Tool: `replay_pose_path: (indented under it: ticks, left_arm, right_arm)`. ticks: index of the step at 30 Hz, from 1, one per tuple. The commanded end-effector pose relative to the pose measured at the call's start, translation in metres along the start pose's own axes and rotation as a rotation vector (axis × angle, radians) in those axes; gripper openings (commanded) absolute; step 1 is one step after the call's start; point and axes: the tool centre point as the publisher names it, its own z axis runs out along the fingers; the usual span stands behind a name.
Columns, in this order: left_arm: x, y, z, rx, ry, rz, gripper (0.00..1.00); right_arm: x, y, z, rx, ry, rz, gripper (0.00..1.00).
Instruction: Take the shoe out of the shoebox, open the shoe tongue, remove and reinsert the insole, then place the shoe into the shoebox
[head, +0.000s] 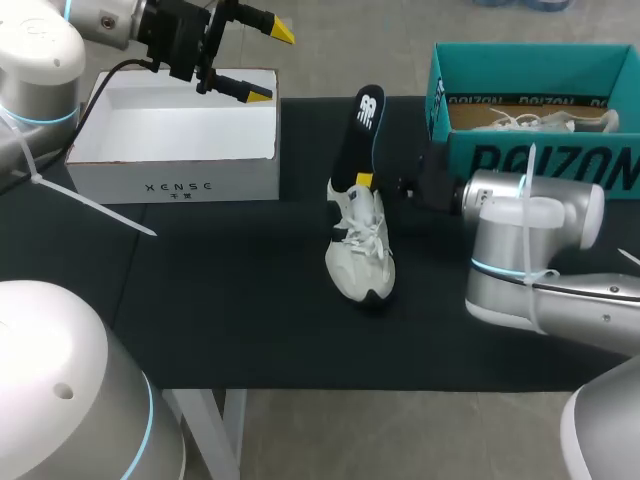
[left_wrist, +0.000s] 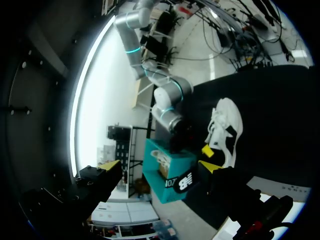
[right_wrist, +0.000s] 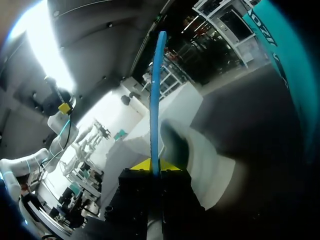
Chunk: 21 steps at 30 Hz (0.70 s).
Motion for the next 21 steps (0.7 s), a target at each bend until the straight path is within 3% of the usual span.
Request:
replay_pose_path:
  ticks: [1,4,5,6,7,14,21]
  left_arm:
    - [-0.001,0.0,-0.001,0.002,0.005,0.001,1.0]
    - [-0.001,0.0,-0.001,0.002,0.005,0.001,1.0]
    - [-0.001,0.0,-0.001,0.002,0.005,0.001,1.0]
    - [-0.001,0.0,-0.001,0.002,0.005,0.001,1.0]
    - [-0.001,0.0,-0.001,0.002,0.005,0.001,1.0]
    - [-0.001,0.0,-0.001,0.002,0.005,0.001,1.0]
    - [-0.001,0.0,-0.001,0.002,0.005,0.001,1.0]
  right_arm:
    - [0.004,-0.011,-0.002,-0.007,-0.011,0.003,0.0]
    - [0.004,-0.006,-0.006,-0.009,-0.019,-0.002,0.0]
    - [0.004,-0.004,-0.007,-0.009,-0.021,-0.005,0.07]
    - [0.004,-0.002,-0.007,-0.007,-0.022,-0.01,0.25]
    - [0.003,0.0,-0.008,-0.004,-0.024,-0.014,0.31]
    - [-0.001,0.014,-0.013,0.008,-0.031,-0.044,0.33]
    - [-0.007,0.027,-0.017,0.031,-0.031,-0.063,0.28]
